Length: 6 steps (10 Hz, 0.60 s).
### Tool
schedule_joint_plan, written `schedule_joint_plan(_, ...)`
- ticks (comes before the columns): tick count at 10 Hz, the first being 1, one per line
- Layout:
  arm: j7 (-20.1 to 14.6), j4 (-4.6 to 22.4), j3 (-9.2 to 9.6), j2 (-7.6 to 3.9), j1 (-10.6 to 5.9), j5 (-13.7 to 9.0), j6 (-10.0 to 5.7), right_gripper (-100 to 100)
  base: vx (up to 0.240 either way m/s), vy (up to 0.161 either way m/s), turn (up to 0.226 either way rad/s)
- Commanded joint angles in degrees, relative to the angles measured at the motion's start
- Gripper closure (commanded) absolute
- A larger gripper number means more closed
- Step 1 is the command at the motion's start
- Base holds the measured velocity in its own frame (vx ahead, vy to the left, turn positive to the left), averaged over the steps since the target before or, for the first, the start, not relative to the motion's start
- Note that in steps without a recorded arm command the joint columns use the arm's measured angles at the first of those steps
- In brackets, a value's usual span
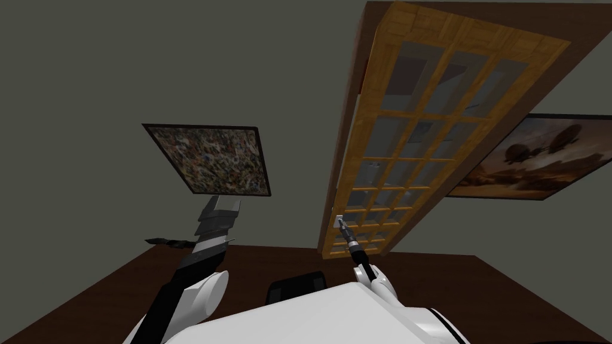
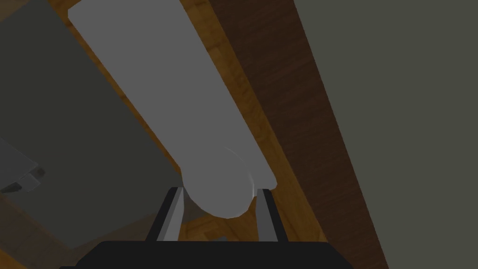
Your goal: Pull the door open
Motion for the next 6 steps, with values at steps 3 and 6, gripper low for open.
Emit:
schedule_joint_plan(3,-5.6,-0.5,0.96,0.47,0.33,-1.2,0.51,100,-0.043,-0.018,0.045)
schedule_joint_plan(6,-8.4,-0.6,1.27,0.43,0.32,-1.9,0.59,100,-0.034,-0.011,0.030)
